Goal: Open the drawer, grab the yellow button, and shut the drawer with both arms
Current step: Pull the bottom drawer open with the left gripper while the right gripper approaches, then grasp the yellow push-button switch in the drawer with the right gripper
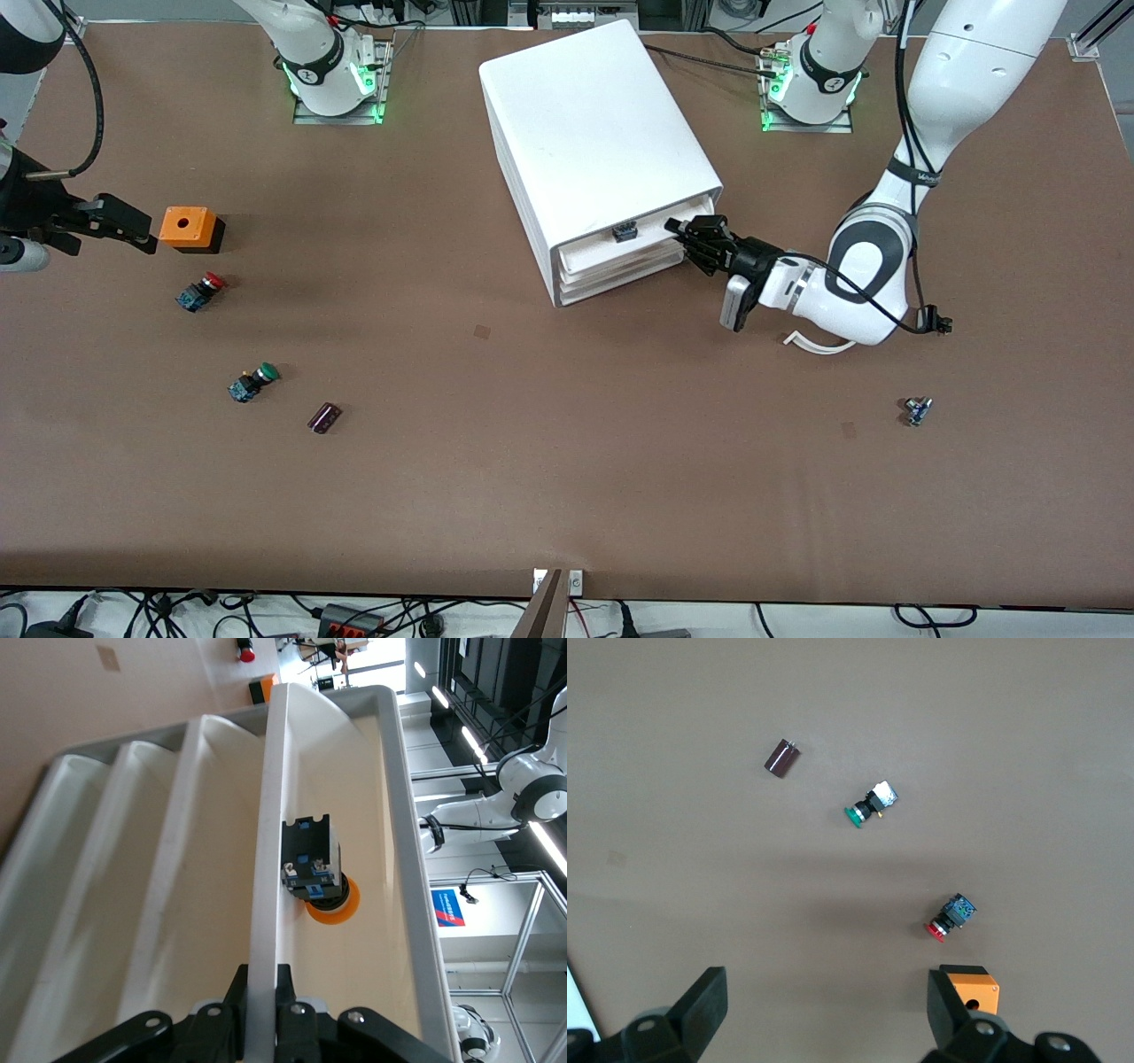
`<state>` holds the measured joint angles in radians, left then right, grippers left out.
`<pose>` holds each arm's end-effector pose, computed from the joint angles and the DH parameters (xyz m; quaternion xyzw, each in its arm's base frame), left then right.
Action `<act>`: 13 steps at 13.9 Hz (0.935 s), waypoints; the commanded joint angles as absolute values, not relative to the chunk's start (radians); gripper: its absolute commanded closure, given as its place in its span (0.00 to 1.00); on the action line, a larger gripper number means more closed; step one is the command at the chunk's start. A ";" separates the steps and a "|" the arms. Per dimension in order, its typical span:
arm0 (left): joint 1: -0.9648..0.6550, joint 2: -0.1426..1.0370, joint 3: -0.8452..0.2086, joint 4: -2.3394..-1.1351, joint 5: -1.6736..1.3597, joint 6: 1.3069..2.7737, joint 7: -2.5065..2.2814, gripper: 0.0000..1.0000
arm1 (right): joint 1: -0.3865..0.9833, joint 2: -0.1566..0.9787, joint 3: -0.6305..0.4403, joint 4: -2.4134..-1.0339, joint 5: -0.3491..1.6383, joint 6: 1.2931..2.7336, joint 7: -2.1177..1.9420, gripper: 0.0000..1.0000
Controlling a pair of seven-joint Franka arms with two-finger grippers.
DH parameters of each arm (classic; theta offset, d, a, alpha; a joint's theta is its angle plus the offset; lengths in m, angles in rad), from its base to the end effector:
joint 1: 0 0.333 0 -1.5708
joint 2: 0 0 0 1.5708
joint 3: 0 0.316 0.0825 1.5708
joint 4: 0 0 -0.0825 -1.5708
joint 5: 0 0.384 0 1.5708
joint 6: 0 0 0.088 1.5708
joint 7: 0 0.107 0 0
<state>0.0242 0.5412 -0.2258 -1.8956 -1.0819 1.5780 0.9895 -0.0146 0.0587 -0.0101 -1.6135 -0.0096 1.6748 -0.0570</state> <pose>0.5398 -0.1996 0.2402 0.7365 -0.2500 -0.1302 0.6149 0.5794 -0.0151 0.5801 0.9998 0.0166 0.0011 0.0051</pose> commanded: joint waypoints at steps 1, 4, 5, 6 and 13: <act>0.026 0.642 -0.192 -1.769 -1.040 1.585 1.002 0.99 | -0.003 0.061 -0.018 -1.606 -0.014 1.675 -0.057 0.00; 0.014 0.699 -0.152 -1.666 -1.023 1.588 1.002 0.99 | 0.046 0.116 -0.009 -1.606 0.046 1.695 -0.057 0.00; 0.009 0.710 -0.137 -1.646 -1.023 1.592 1.000 0.99 | 0.063 0.135 -0.009 -1.606 0.092 1.721 -0.057 0.00; 0.011 0.721 -0.135 -1.635 -1.022 1.612 1.002 0.99 | 0.086 0.141 -0.008 -1.606 0.121 1.750 -0.057 0.00; 0.034 0.710 -0.132 -1.632 -1.023 1.609 0.979 0.00 | 0.302 0.352 -0.009 -1.334 0.176 1.796 -0.017 0.00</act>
<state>0.0304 0.6768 -0.1451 -1.6647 -1.0662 1.5677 0.9830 0.2649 0.2639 0.0005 -1.4821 0.1395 1.8151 -0.0269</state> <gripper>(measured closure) 0.639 0.000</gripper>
